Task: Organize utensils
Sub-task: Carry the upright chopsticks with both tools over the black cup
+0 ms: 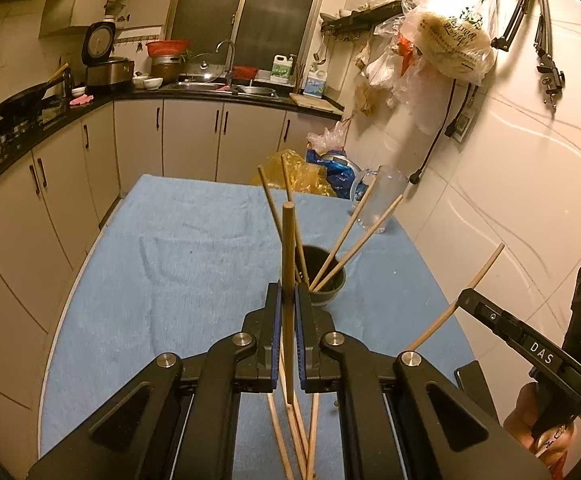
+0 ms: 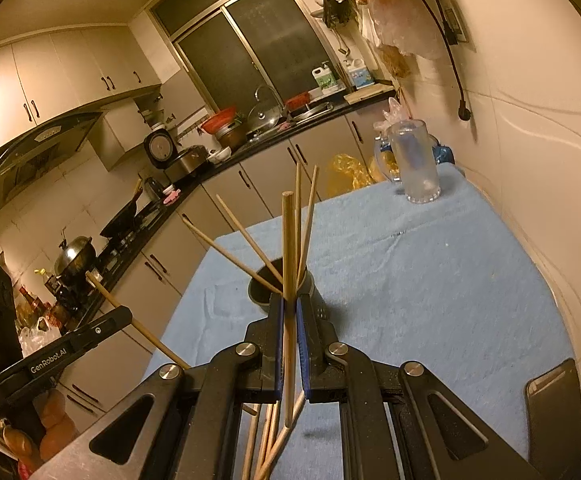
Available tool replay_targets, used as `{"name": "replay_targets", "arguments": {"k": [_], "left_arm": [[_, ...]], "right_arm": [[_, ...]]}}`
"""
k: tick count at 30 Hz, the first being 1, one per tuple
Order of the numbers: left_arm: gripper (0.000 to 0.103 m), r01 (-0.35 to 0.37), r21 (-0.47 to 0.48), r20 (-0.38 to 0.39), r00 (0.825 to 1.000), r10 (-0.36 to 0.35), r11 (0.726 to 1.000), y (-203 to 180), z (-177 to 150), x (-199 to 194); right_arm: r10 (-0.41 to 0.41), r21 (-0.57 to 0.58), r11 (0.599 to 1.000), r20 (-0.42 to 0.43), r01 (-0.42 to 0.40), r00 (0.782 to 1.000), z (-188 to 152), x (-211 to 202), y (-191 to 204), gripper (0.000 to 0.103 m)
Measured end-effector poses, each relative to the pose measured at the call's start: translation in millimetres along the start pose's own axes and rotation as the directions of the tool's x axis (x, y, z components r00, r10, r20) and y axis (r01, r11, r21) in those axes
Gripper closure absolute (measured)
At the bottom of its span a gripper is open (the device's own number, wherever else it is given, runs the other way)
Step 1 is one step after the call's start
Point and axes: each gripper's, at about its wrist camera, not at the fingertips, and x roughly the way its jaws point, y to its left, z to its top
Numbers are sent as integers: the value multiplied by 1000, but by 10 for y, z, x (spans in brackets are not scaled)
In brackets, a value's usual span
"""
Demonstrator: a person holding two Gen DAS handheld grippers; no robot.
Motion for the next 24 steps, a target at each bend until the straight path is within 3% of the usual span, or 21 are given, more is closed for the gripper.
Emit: {"name": "replay_targets", "arguments": {"k": [7, 24], "left_arm": [[97, 2, 16, 21, 1000, -3, 1000, -72, 180, -54], [97, 20, 7, 138, 990, -21, 1000, -185, 997, -77]], "right_arm": [[19, 6, 1000, 11, -19, 1000, 202, -4, 12, 96], [16, 9, 1000, 98, -17, 995, 989, 150, 120, 96]]}}
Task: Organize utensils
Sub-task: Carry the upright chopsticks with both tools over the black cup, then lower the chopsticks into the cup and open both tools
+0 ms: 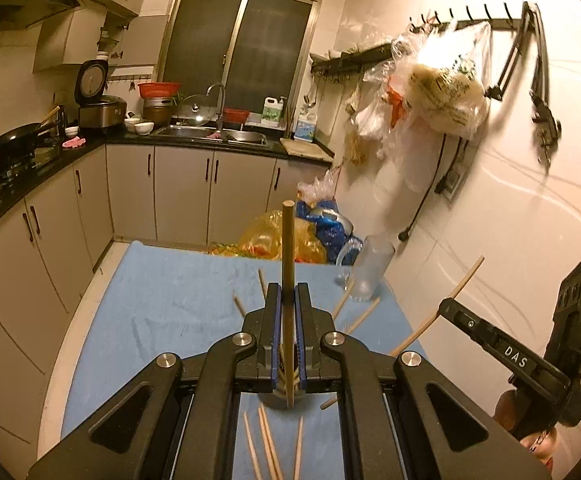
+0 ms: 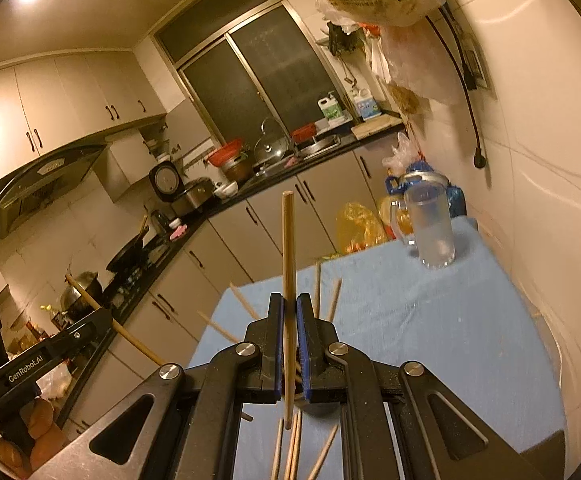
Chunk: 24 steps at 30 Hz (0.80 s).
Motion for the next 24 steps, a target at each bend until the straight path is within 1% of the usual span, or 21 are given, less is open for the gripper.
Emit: {"name": "replay_targets", "arguments": {"k": [4, 9, 17, 24], "left_arm": [[97, -3, -20, 4, 1000, 3, 1000, 43, 88, 185], [97, 9, -50, -23, 1000, -10, 999, 124, 68, 481], [97, 15, -51, -91, 996, -19, 999, 170, -134, 833], [97, 3, -55, -144, 989, -11, 998, 232, -339, 1035]], "right_arm": [[-6, 6, 1000, 6, 6, 1000, 114, 166, 16, 96], [-32, 0, 999, -1, 32, 999, 150, 407, -6, 96], [-62, -4, 998, -65, 62, 996, 19, 773, -117, 96], [-74, 4, 997, -126, 75, 989, -197, 962, -231, 96]]}}
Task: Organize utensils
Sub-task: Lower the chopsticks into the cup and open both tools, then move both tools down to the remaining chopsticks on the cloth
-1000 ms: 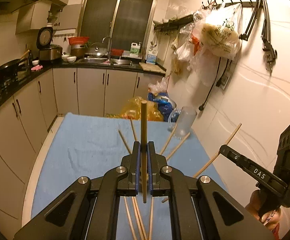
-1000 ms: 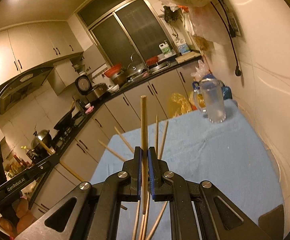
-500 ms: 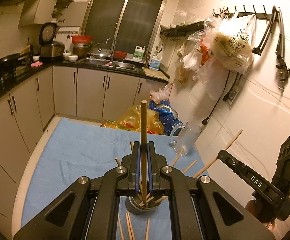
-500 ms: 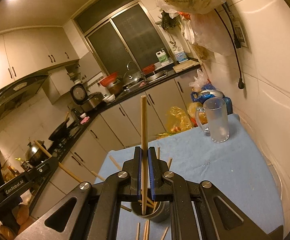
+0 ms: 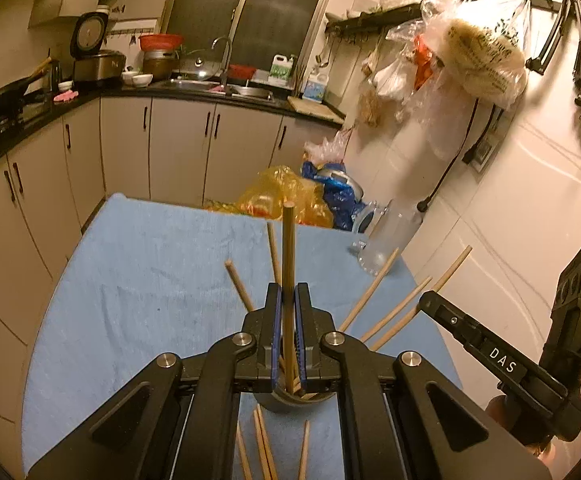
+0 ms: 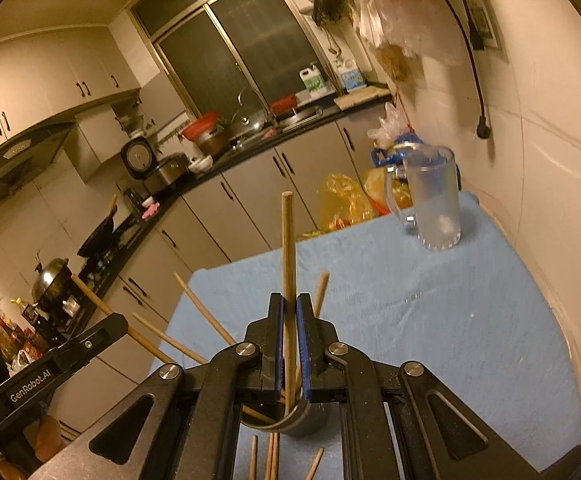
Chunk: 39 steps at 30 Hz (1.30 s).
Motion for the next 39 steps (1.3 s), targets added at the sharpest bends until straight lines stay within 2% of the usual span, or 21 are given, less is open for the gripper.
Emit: {"name": "replay_targets", "arguments": {"k": [5, 12, 14, 17, 20, 24, 27, 30, 36, 39], "left_arm": [[97, -7, 1, -15, 1000, 7, 1000, 3, -48, 65], [96, -6, -6, -11, 1000, 6, 1000, 4, -41, -7], [93, -7, -9, -7, 1000, 7, 1000, 8, -50, -57], [83, -10, -8, 17, 1000, 10, 1000, 21, -119, -199], [76, -22, -8, 30, 999, 23, 1000, 43, -241, -324], [76, -26, -25, -4, 1000, 26, 999, 159, -565, -435], [76, -46, -25, -45, 998, 45, 999, 255, -886, -457], [76, -54, -64, -100, 994, 47, 996, 393, -1265, -459], [76, -82, -86, -214, 975, 62, 993, 525, -1911, -404], [76, -82, -82, -234, 970, 61, 993, 517, -2089, -437]], "right_arm": [[-1, 5, 1000, -35, 1, 999, -83, 102, -31, 95], [17, 6, 1000, -22, -17, 1000, -51, -1, -33, 92], [20, 4, 1000, -13, -20, 1000, -53, -66, -34, 91], [20, -3, 1000, -2, -20, 1000, -118, -203, -54, 91], [17, -13, 1000, -5, -17, 1000, -250, -334, -94, 86], [19, -7, 1000, -50, -20, 999, -540, -434, -170, 82], [9, 2, 1000, -118, -9, 993, -862, -425, -240, 81], [-17, 11, 1000, -190, 19, 982, -1176, -391, -306, 81], [-38, 20, 999, -292, 46, 956, -1715, -423, -357, 81], [-55, -1, 998, -308, 58, 950, -1859, -475, -314, 81]]}}
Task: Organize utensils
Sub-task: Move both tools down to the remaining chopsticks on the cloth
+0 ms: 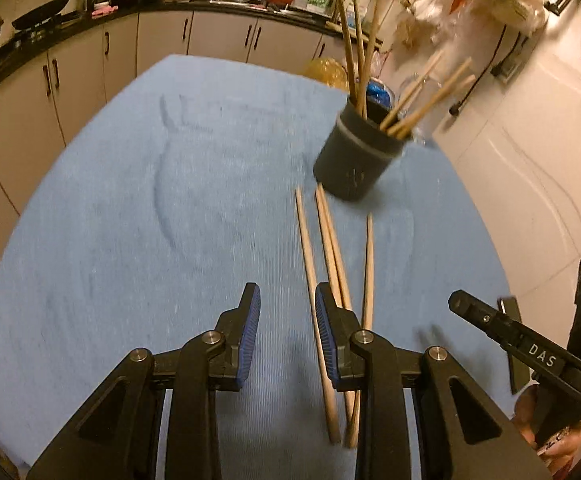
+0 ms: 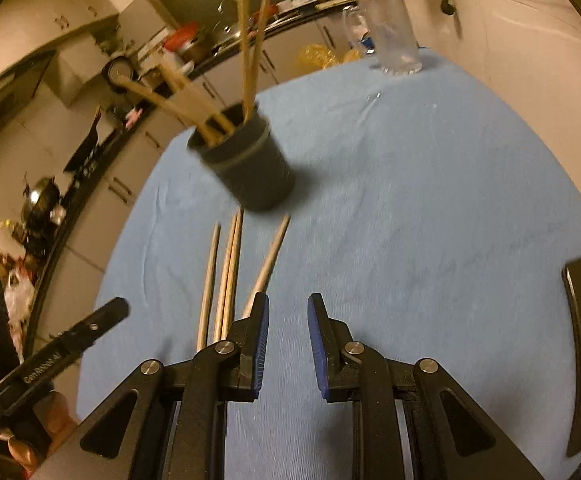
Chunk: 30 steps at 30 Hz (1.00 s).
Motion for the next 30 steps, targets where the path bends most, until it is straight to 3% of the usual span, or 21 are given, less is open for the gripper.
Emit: {"name": "replay_targets", "arguments": {"k": [7, 11, 25, 30], "left_arm": [[76, 2, 22, 25, 1000, -3, 1000, -120, -115, -216], [76, -2, 31, 2, 1000, 2, 1000, -142, -127, -192], [76, -20, -7, -129, 991, 19, 1000, -82, 271, 448], [76, -26, -15, -174, 984, 23, 1000, -83, 467, 730]], "right_arm": [[4, -35, 999, 1, -4, 1000, -254, -140, 101, 81], [4, -23, 1000, 2, -4, 1000, -287, -181, 83, 81], [-1, 66, 998, -91, 7, 996, 151, 270, -27, 81], [7, 82, 997, -82, -1, 997, 278, 323, -65, 81]]}}
